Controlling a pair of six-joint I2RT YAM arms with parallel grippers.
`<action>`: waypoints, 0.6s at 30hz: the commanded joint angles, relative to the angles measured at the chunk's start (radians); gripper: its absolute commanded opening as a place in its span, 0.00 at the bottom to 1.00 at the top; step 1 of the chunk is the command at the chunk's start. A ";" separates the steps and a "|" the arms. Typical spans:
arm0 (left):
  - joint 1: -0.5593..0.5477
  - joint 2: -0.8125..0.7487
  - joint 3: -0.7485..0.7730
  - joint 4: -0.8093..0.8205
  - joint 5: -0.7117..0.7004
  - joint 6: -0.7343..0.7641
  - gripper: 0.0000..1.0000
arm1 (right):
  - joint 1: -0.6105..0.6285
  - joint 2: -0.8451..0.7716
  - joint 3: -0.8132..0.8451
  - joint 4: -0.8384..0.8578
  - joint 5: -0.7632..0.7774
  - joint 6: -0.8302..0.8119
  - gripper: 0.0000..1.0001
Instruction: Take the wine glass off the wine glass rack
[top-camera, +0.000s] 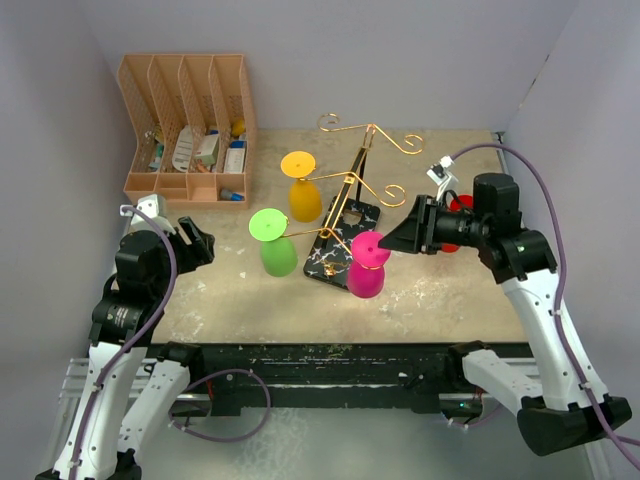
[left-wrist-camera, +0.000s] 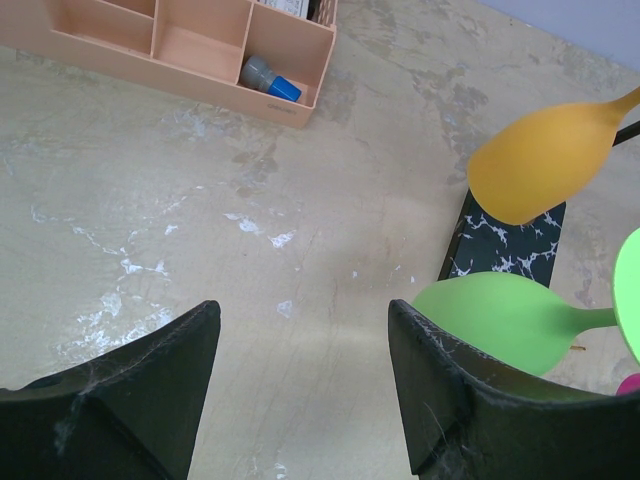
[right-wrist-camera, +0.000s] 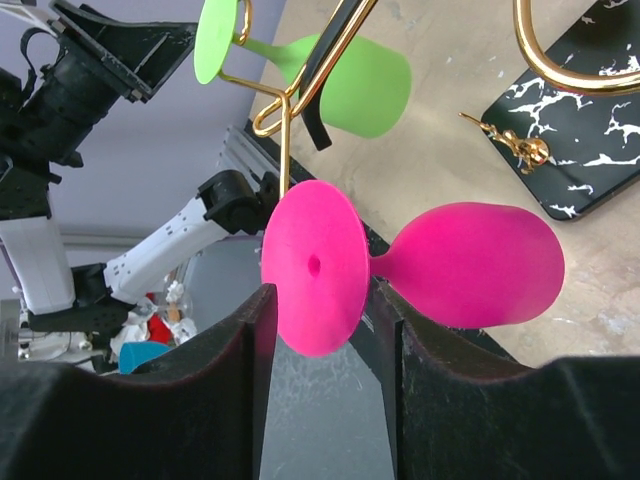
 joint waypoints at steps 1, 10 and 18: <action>-0.004 0.003 0.000 0.011 -0.016 0.000 0.71 | 0.015 0.009 0.000 0.059 0.017 0.017 0.43; -0.004 0.003 -0.001 0.011 -0.016 0.001 0.71 | 0.027 0.013 0.008 0.068 0.045 0.034 0.11; -0.004 0.004 0.000 0.010 -0.017 0.002 0.71 | 0.036 0.008 0.019 0.089 0.019 0.054 0.11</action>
